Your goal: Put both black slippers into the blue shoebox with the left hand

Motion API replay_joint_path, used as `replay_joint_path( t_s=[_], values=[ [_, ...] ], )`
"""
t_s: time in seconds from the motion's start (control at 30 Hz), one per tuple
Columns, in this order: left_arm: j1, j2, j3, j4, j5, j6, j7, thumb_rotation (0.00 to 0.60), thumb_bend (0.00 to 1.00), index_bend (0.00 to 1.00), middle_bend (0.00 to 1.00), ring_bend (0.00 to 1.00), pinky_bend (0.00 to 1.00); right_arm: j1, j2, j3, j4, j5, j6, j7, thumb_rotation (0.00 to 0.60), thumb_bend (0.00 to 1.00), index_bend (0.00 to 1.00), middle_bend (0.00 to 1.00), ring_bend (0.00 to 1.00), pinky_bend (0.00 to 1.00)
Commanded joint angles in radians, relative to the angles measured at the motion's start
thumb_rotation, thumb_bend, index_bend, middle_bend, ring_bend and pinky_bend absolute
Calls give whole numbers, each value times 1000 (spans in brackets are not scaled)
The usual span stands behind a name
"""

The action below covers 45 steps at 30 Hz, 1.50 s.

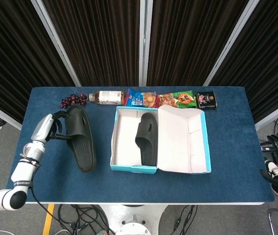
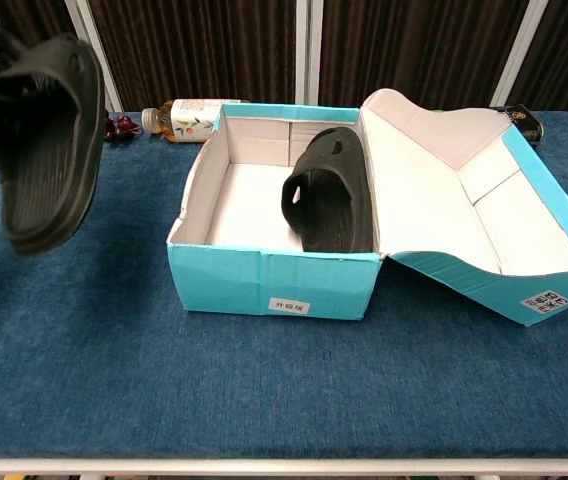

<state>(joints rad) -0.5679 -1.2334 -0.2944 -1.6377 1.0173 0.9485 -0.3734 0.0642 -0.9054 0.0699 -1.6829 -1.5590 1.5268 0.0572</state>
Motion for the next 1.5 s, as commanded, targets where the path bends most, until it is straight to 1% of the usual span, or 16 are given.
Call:
replay_joint_path(
  t_s=[0.03, 0.07, 0.17, 0.3, 0.43, 0.57, 0.67, 0.8, 1.0, 1.1, 1.17, 1.27, 1.33, 1.4, 1.43, 1.5],
  values=[
    [-25, -54, -91, 29, 180, -16, -285, 600, 52, 537, 529, 635, 815, 1, 0, 0, -3, -1, -1, -3, 600, 82, 81, 94, 0, 124],
    [-45, -82, -93, 54, 231, -29, -360, 600, 52, 535, 529, 621, 802, 1, 1, 0, -5, -1, -1, -4, 600, 82, 81, 94, 0, 124],
    [-103, -164, -81, 148, 350, -36, -493, 600, 53, 527, 523, 596, 727, 0, 6, 0, -11, 0, 0, -12, 600, 82, 81, 94, 0, 124],
    [-184, -280, -55, 297, 439, -32, -568, 600, 51, 521, 513, 578, 664, -3, 13, 0, -22, 6, 0, -22, 600, 82, 82, 94, 0, 124],
    [-249, -391, -37, 455, 480, -8, -579, 600, 36, 516, 511, 574, 640, -5, 17, 0, -31, 10, 1, -30, 600, 82, 81, 94, 0, 124],
    [-290, -503, -28, 623, 499, 60, -544, 600, 33, 517, 511, 574, 639, -9, 22, -1, -40, 14, 5, -39, 600, 82, 81, 94, 0, 124],
    [-305, -564, -18, 712, 510, 112, -534, 600, 32, 520, 511, 570, 638, -12, 26, 0, -47, 19, 8, -46, 600, 82, 81, 94, 0, 124],
    [-317, -624, 4, 816, 520, 156, -525, 600, 24, 523, 511, 561, 638, -14, 27, 1, -53, 20, 11, -52, 600, 82, 81, 94, 0, 124],
    [-329, -694, 31, 942, 515, 183, -519, 600, 12, 525, 511, 534, 614, -15, 28, 1, -58, 21, 9, -57, 600, 83, 82, 94, 0, 124],
    [-333, -707, 46, 970, 504, 155, -523, 600, 1, 525, 511, 526, 612, -16, 28, 1, -58, 22, 10, -58, 600, 83, 81, 94, 0, 124],
    [-334, -706, 56, 968, 493, 124, -521, 600, 0, 524, 513, 488, 592, -15, 28, 1, -57, 23, 9, -56, 600, 82, 81, 94, 0, 124],
    [-332, -699, 56, 944, 466, 83, -519, 600, 0, 520, 531, 411, 536, -14, 26, 1, -55, 24, 5, -54, 600, 82, 81, 94, 0, 124],
    [-328, -692, 50, 916, 435, 43, -518, 600, 0, 516, 537, 331, 453, -14, 25, 1, -54, 21, 6, -52, 600, 82, 82, 94, 0, 124],
    [-325, -680, 42, 885, 404, 2, -505, 600, 0, 510, 537, 272, 371, -14, 25, 1, -52, 19, 9, -50, 600, 82, 82, 94, 0, 124],
    [-323, -676, 38, 874, 390, -12, -492, 600, 0, 506, 537, 246, 319, -14, 25, 2, -51, 18, 10, -48, 600, 82, 81, 94, 0, 124],
    [-317, -669, 29, 852, 357, -39, -451, 600, 0, 499, 537, 222, 251, -15, 26, 2, -49, 19, 10, -46, 600, 82, 81, 94, 0, 124]
  ],
)
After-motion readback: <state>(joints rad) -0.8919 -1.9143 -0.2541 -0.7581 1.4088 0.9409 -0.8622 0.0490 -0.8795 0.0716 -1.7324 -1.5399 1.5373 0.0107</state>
